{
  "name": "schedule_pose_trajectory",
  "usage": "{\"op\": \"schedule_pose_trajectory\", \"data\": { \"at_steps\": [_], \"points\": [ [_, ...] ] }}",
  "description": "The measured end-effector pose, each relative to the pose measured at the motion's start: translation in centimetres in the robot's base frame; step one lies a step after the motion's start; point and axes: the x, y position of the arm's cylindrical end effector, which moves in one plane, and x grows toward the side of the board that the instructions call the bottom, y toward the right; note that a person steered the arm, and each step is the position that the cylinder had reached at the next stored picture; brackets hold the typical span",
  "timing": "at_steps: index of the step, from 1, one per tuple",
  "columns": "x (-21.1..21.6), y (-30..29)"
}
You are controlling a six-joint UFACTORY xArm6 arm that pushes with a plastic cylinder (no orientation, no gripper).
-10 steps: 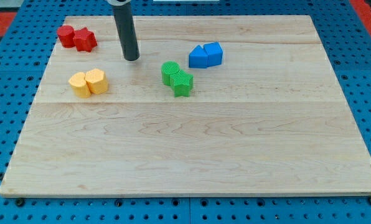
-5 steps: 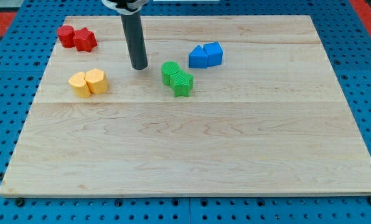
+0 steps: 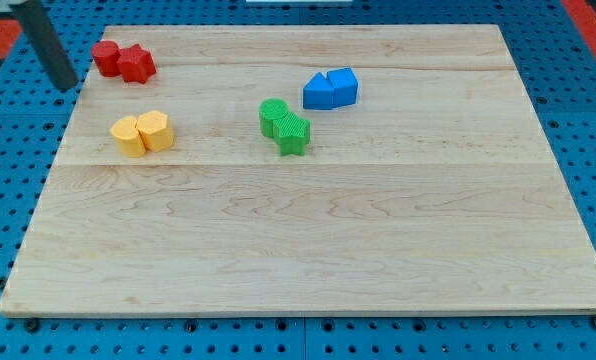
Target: Move the red circle along with red star towards top center
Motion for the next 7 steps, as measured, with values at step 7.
{"op": "schedule_pose_trajectory", "data": {
  "at_steps": [7],
  "points": [
    [5.7,8.5]
  ]
}}
